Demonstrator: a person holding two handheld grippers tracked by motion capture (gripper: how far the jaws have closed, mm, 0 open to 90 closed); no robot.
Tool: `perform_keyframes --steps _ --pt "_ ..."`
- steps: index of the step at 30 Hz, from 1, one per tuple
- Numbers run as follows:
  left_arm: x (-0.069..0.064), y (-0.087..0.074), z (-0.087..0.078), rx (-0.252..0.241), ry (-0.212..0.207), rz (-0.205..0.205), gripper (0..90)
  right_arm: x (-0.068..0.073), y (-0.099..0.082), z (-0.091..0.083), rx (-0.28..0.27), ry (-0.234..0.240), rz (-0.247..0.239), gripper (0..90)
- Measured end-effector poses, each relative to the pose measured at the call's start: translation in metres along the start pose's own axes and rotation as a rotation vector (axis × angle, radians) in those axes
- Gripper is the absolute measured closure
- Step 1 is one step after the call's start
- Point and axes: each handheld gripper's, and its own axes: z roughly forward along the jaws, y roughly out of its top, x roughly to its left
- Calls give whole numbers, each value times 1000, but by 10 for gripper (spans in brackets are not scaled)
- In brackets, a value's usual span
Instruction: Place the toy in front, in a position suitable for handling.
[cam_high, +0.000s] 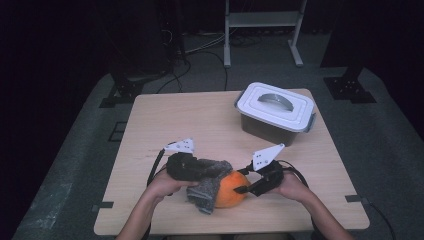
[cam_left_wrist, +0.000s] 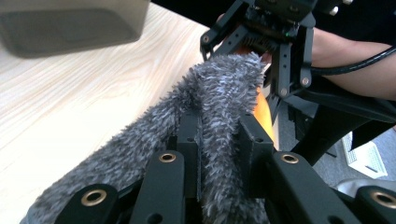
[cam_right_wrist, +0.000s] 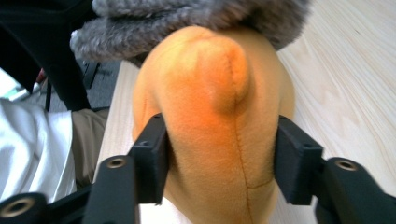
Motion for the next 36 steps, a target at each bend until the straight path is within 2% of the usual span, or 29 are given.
perform_keyframes --steps 4,7,10,13,17,18,20,22,25,28,32,36 --pt "1 -1 1 6 20 -14 737 -1 -2 -2 -4 -11 78 280" --pt "1 -1 0 7 33 -22 737 5 -2 -8 -12 -39 101 262" --pt "1 0 2 1 34 -27 738 10 -2 -16 -44 -52 132 259" --pt "-1 3 7 0 32 -25 738 14 2 -18 -42 -74 130 255" --pt "-4 7 11 11 46 -6 736 18 9 -10 -24 -99 122 231" --pt "-5 7 12 13 45 -3 736 18 10 -7 -18 -102 121 240" --pt "-6 6 11 26 45 3 737 18 9 -3 4 -115 105 330" --pt "-5 5 9 21 40 0 736 16 8 -4 7 -102 85 419" --pt "-3 1 6 31 48 -3 736 15 6 -7 22 -94 46 476" --pt "0 -6 1 46 73 -14 727 14 2 -10 30 -81 11 486" --pt "5 -15 -4 60 94 -34 727 11 -7 -16 17 -68 24 486" --pt "6 -16 -4 46 73 -33 739 10 -9 -17 13 -69 14 487"
